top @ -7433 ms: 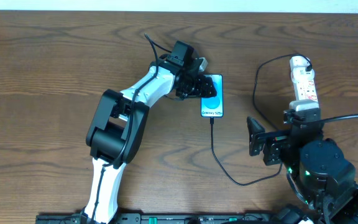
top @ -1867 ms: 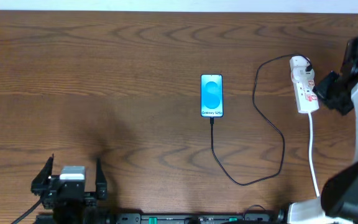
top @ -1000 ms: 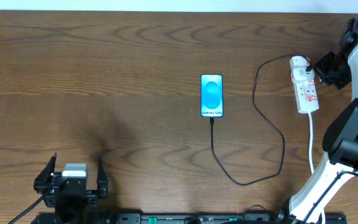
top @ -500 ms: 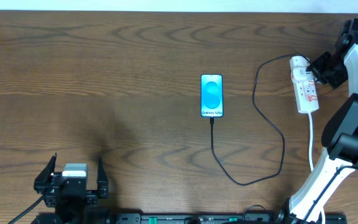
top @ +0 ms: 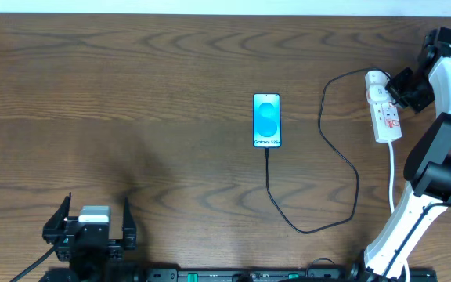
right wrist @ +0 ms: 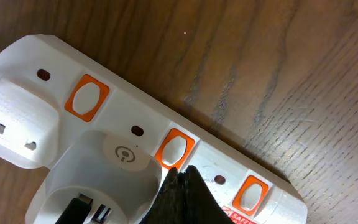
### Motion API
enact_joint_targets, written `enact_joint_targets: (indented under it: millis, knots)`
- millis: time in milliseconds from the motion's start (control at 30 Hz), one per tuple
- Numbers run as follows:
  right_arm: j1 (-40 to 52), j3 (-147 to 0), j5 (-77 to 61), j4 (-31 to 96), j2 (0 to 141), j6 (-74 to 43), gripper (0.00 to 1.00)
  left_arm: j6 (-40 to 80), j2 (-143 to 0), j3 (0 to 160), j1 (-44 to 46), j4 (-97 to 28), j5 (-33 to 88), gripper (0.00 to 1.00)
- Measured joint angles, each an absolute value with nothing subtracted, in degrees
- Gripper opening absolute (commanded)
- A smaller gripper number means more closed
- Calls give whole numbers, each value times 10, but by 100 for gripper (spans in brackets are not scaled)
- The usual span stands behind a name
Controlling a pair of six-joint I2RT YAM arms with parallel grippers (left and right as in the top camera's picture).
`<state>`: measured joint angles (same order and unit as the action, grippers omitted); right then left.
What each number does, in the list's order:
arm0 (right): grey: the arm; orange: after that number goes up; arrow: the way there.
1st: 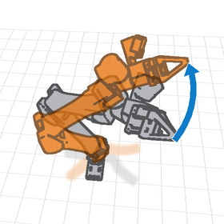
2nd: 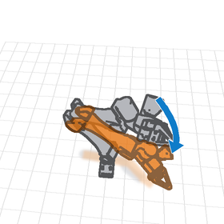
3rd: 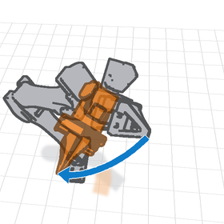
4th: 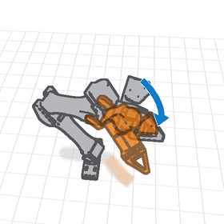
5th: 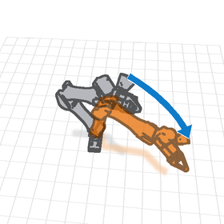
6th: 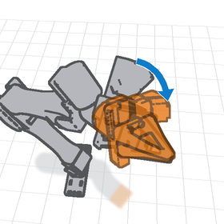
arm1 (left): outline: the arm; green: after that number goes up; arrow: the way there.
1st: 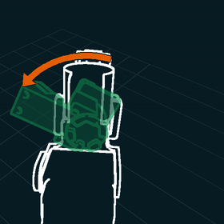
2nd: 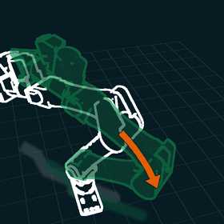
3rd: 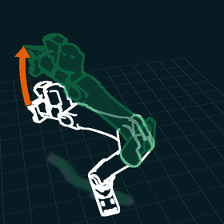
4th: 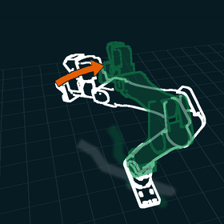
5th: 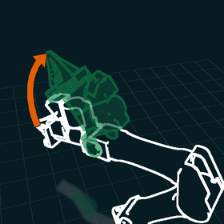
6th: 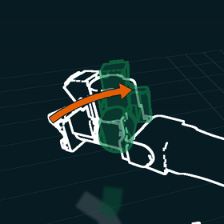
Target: Plug charger to phone and switch on socket
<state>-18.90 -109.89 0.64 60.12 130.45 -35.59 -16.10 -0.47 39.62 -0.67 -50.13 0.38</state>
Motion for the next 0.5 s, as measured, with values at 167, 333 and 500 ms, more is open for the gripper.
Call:
enact_joint_targets:
  millis: [167,333,500]
  knots:
    - [-189,-1099,4,594,1306,-356,1,-161,-5,396,-7,-502,4,98]
    - [-188,-1099,-1,589,1321,-356,1,-161,-5,396,-7,-501,4,98]
    - [-182,-1106,5,591,1329,-356,1,-161,-5,396,-7,-501,4,98]
